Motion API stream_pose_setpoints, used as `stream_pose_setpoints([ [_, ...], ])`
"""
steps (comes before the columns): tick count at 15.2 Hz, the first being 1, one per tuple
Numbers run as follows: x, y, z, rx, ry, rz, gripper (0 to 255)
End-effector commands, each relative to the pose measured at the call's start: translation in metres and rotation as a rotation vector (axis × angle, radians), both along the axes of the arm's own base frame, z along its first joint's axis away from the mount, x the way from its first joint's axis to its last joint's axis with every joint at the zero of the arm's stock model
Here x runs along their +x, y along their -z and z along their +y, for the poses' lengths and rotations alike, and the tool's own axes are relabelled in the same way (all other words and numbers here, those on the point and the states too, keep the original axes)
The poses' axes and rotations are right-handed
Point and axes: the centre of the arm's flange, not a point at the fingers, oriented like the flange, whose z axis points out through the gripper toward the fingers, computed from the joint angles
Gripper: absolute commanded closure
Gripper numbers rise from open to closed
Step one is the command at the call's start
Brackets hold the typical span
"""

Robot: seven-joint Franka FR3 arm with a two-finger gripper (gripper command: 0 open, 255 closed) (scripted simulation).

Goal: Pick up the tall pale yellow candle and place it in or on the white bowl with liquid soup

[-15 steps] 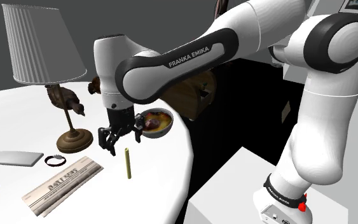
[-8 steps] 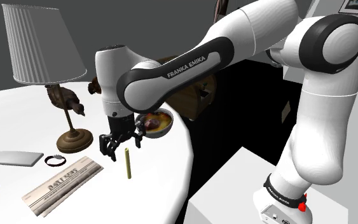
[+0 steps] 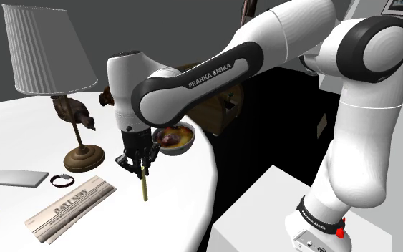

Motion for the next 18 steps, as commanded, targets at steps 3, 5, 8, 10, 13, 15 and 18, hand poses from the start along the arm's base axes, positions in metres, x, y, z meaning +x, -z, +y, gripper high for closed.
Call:
stream_pose_setpoints([
  [3, 0.000, 0.000, 0.000, 0.000, 0.000, 0.000, 255],
  [5, 0.000, 0.000, 0.000, 0.000, 0.000, 0.000, 255],
  [8, 0.000, -0.010, 0.000, 0.000, 0.000, 0.000, 255],
  [10, 0.000, -0.021, 0.000, 0.000, 0.000, 0.000, 255],
  [13, 0.000, -0.037, 0.000, 0.000, 0.000, 0.000, 255],
  [15, 0.000, -0.047, 0.000, 0.000, 0.000, 0.000, 255],
  [18, 0.000, -0.063, 0.000, 0.000, 0.000, 0.000, 255],
])
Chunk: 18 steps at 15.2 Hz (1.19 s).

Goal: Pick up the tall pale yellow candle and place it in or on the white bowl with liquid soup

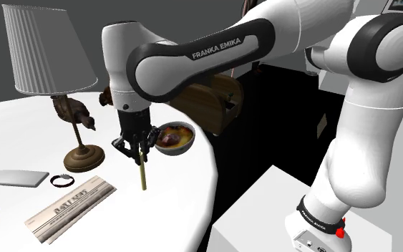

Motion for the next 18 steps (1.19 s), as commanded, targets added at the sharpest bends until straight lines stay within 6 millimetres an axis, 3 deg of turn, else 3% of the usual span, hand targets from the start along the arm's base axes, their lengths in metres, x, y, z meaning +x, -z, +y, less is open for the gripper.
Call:
stream_pose_setpoints([
  [1, -0.001, -0.012, 0.000, 0.000, 0.000, 0.000, 255],
  [18, -0.001, -0.102, 0.000, 0.000, 0.000, 0.000, 255],
])
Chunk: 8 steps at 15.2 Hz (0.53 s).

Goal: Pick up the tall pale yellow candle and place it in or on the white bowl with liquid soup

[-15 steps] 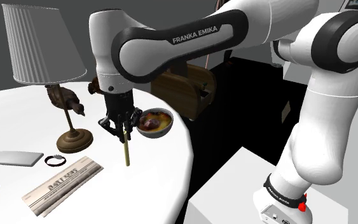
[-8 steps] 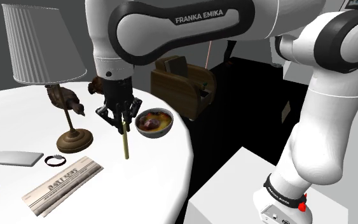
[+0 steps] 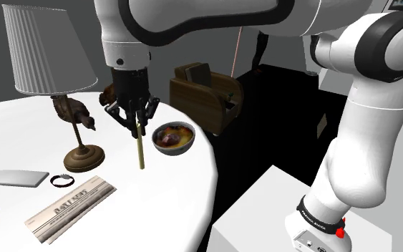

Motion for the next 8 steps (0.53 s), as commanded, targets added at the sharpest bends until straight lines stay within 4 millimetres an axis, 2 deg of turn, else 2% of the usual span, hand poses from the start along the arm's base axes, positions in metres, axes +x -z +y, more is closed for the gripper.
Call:
stream_pose_setpoints([
  [1, 0.000, -0.011, 0.000, 0.000, 0.000, 0.000, 255],
  [2, 0.000, -0.011, 0.000, 0.000, 0.000, 0.000, 255],
  [8, 0.040, -0.027, -0.066, 0.000, 0.000, 0.000, 255],
])
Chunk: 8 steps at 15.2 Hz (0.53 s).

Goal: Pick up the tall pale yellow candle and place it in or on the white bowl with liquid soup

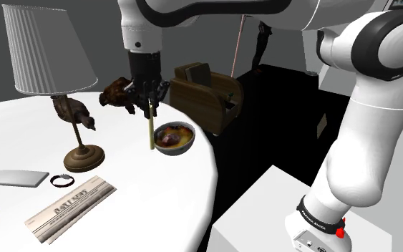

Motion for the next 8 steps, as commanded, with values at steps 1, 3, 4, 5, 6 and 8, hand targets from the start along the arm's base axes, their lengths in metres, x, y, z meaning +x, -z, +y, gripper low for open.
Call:
stream_pose_setpoints([
  [1, 0.013, -0.005, -0.019, 0.000, -0.001, 0.000, 255],
  [3, 0.026, -0.011, -0.042, 0.000, -0.001, 0.000, 255],
  [4, 0.033, -0.013, -0.053, 0.000, -0.001, 0.000, 255],
  [5, 0.040, -0.016, -0.064, 0.000, -0.001, 0.000, 255],
  [6, 0.047, -0.018, -0.075, 0.000, -0.001, 0.000, 255],
  [8, 0.060, -0.024, -0.097, 0.000, -0.001, 0.000, 255],
])
